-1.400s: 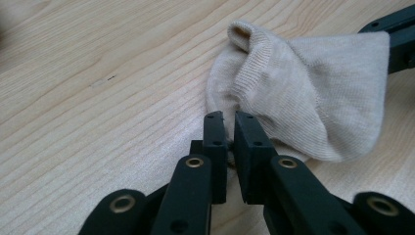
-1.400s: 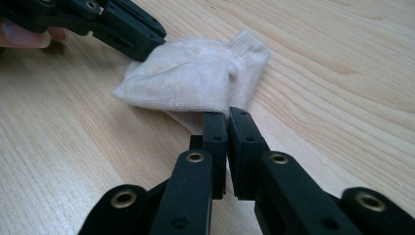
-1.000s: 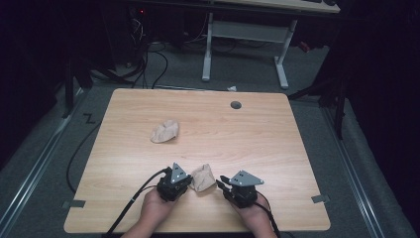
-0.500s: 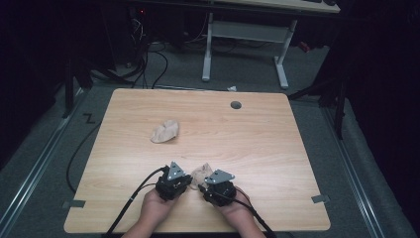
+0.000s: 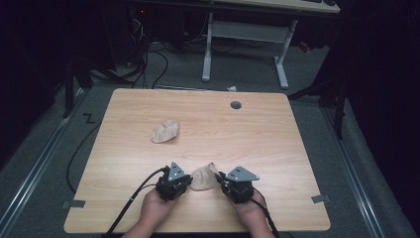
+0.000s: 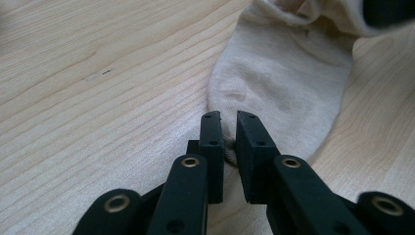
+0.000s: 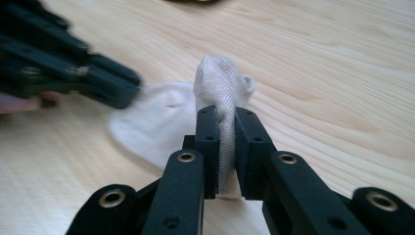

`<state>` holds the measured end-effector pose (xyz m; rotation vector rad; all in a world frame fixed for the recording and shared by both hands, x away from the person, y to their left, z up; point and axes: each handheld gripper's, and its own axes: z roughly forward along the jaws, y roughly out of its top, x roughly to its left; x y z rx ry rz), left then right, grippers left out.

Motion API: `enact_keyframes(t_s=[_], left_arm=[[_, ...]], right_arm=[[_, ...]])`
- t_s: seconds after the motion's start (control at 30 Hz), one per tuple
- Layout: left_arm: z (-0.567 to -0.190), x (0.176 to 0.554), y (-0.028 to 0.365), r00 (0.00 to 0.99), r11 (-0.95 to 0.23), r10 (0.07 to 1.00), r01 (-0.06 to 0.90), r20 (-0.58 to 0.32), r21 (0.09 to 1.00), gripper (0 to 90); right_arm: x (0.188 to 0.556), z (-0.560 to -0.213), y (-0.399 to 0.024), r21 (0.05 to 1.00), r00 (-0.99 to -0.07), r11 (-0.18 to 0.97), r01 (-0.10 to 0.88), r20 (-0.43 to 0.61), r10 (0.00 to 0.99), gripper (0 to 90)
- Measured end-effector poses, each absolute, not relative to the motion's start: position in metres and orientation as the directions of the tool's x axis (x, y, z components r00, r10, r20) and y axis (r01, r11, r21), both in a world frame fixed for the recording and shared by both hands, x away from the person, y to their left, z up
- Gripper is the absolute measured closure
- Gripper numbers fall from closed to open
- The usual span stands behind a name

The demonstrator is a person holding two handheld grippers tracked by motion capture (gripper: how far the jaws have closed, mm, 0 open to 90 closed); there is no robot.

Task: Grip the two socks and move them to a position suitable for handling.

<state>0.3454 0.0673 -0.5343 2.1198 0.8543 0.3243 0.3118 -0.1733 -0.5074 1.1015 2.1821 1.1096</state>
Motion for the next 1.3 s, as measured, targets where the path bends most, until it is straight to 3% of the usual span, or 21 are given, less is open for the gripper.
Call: enact_keyframes(t_s=[0.33, 0.57, 0.73, 0.87, 1.1, 1.23, 1.3], left_arm=[[-0.534, 0.345, 0.067, 0.74, -0.447, 0.67, 0.461, -0.055, 0.766, 80.0], [-0.534, 0.345, 0.068, 0.74, -0.446, 0.67, 0.462, -0.056, 0.766, 79.8], [-0.534, 0.345, 0.068, 0.74, -0.447, 0.67, 0.462, -0.056, 0.766, 80.0], [-0.534, 0.345, 0.067, 0.738, -0.449, 0.673, 0.459, -0.048, 0.766, 80.4], [-0.532, 0.331, 0.072, 0.734, -0.511, 0.676, 0.411, 0.058, 0.755, 85.9], [-0.535, 0.319, 0.089, 0.709, -0.439, 0.705, 0.455, -0.018, 0.775, 85.8], [-0.534, 0.313, 0.11, 0.715, -0.466, 0.699, 0.45, 0.005, 0.762, 85.7]], right_arm=[[0.322, -0.517, -0.217, 0.798, -0.473, 0.282, 0.532, 0.003, 0.881, 78.9], [0.321, -0.512, -0.232, 0.818, -0.417, 0.238, 0.524, 0.002, 0.909, 77.4], [0.326, -0.513, -0.22, 0.812, -0.458, 0.28, 0.512, -0.018, 0.889, 77.2], [0.339, -0.525, -0.22, 0.755, -0.448, 0.321, 0.572, -0.04, 0.893, 83.0], [0.33, -0.526, -0.213, 0.726, -0.493, 0.36, 0.586, -0.034, 0.869, 85.8], [0.32, -0.527, -0.204, 0.725, -0.531, 0.369, 0.582, -0.006, 0.848, 85.7], [0.306, -0.528, -0.193, 0.731, -0.575, 0.393, 0.558, -0.002, 0.818, 85.6]])
